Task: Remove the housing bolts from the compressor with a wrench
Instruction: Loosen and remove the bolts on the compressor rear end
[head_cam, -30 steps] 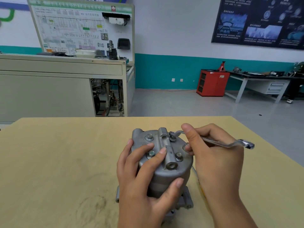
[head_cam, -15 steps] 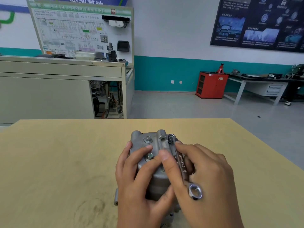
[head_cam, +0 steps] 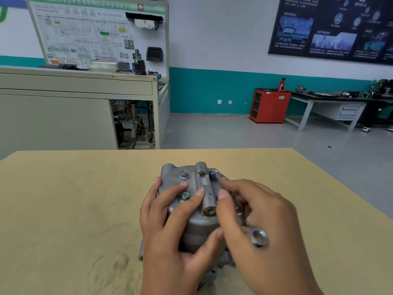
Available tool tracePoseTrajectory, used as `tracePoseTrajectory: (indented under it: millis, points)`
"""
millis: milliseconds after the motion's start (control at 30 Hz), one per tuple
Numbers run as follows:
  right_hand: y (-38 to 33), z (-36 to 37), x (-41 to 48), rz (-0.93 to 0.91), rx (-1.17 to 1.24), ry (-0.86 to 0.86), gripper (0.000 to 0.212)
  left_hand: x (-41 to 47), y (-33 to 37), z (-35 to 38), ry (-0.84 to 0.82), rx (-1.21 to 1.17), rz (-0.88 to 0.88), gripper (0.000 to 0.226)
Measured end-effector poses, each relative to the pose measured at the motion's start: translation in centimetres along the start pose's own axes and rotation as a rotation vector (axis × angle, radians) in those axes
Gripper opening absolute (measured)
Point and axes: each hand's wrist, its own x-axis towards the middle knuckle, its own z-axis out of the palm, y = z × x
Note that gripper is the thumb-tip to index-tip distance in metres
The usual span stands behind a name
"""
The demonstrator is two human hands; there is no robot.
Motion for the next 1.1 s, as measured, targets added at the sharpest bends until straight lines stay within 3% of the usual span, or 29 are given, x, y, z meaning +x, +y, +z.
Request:
tracePoseTrajectory:
  millis: [100, 200, 367, 433, 533, 867, 933, 1033, 1100]
  points:
    - [1.4, -1.4, 0.8, 0.252, 0.451, -0.101, 0.010, 0.1, 0.1, -0.1, -0.021, -0.004, -0.007, 0.046]
    - [3.8, -1.8, 2.0, 0.399, 0.672, -0.124, 0.031, 0.1, 0.2, -0.1, -0.023, -0.003, -0.019, 0.045]
    - [7.5, -0.2, 4.3, 0.746, 1.128, -0.239, 0.012, 0.2, -0.1, 0.0, -0.012, 0.018, 0.019, 0.045]
    - [8.3, 1.1, 5.3, 0.837, 1.139, -0.215, 0.004, 0.2, -0.1, 0.0, -0.005, 0.023, 0.034, 0.045]
    - [8.5, 3.6, 6.8, 0.847, 1.050, -0.212, 0.016, 0.3, -0.2, 0.0, 0.005, 0.034, 0.052, 0.045]
    - [5.2, 7.0, 11.3, 0.582, 0.748, -0.721, 0.033, 0.5, -0.6, 0.1, 0.017, 0.050, 0.084, 0.044]
    - [5.1, 6.8, 11.8, 0.632, 0.832, -0.653, 0.031, 0.5, -0.6, 0.1, 0.015, 0.055, 0.084, 0.044]
    - [5.5, 5.8, 12.1, 0.834, 1.068, -0.397, 0.026, 0.4, -0.5, 0.1, 0.012, 0.047, 0.072, 0.044]
    - [5.6, 4.4, 11.5, 0.860, 1.158, -0.274, 0.024, 0.4, -0.4, 0.1, 0.010, 0.037, 0.066, 0.044]
